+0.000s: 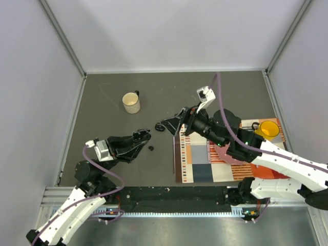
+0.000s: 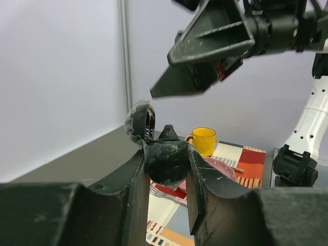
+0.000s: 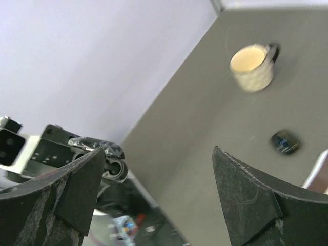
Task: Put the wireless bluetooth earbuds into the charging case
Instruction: Place the earbud in the charging case, then adjust the earbud with the charging case.
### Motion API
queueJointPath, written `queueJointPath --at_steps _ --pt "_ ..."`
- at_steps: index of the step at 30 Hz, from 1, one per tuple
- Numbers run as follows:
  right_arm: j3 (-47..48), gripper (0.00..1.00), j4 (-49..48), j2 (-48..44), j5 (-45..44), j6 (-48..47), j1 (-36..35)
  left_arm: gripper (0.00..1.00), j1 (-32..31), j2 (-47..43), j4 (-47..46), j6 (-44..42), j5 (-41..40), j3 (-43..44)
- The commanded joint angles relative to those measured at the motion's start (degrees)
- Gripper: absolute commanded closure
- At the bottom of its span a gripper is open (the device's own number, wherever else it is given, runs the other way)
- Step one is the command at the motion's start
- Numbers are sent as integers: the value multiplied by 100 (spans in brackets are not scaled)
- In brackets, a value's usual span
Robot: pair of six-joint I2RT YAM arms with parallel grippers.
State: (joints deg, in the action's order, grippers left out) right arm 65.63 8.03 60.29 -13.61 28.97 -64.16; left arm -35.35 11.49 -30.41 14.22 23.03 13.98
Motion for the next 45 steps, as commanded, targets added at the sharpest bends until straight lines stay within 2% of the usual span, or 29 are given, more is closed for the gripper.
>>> queueJointPath --at_steps 1,3,8,12,15,23,32,39,45 --pt "-813 17 -1284 -334 955 2804 342 100 -16 117 -491 -51 35 0" --pt "-1165 19 -1812 -282 1340 3375 518 100 -15 143 -562 -7 35 0" --pt "-1044 19 -2375 149 2465 3730 694 100 -16 222 -650 2 62 0" --pt "-1087 19 -3051 474 2932 4151 694 100 -24 266 -676 2 53 0" --pt "-991 20 -3115 676 3179 4213 686 100 -24 267 -685 -7 26 -9" --pt "-833 19 -2895 852 3530 4178 686 100 -15 275 -746 -68 -70 -18" --pt "-630 20 -3080 1213 3848 4301 686 100 -24 416 -835 -59 18 -9" --pt "-551 36 -3036 1239 3848 4178 686 100 -16 416 -791 -68 9 -9" --pt "-340 41 -2720 1248 3857 3889 668 100 -15 460 -712 -77 88 -9"
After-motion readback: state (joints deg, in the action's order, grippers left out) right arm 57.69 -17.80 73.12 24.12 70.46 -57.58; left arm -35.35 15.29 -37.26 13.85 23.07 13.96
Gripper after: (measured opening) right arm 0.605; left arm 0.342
